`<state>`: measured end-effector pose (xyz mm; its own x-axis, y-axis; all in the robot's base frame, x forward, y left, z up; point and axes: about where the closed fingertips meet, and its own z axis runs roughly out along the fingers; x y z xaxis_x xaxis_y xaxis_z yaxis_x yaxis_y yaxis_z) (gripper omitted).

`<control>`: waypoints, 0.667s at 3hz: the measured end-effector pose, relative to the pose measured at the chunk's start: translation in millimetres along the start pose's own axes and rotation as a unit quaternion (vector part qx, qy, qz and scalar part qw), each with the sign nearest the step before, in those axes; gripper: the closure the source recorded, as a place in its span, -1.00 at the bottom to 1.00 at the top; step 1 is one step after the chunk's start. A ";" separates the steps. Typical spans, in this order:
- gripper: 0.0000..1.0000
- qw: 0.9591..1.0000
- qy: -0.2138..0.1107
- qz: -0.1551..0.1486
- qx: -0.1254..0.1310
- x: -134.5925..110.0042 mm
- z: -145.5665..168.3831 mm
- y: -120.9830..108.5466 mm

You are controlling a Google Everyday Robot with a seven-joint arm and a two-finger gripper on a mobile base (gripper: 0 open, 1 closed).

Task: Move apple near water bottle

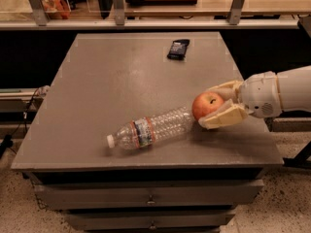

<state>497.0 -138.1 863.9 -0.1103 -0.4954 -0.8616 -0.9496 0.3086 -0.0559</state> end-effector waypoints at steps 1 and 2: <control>0.30 1.000 0.003 0.005 -0.023 3.4 8.7 5.3; -0.19 0.999 0.006 0.007 -0.037 5.2 14.7 7.9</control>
Offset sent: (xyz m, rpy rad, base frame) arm -0.0044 0.0124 -0.0174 -0.0034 0.0718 0.0719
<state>493.2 -126.3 851.6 -0.1263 -0.5023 -0.8554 -0.9669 0.2550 -0.0069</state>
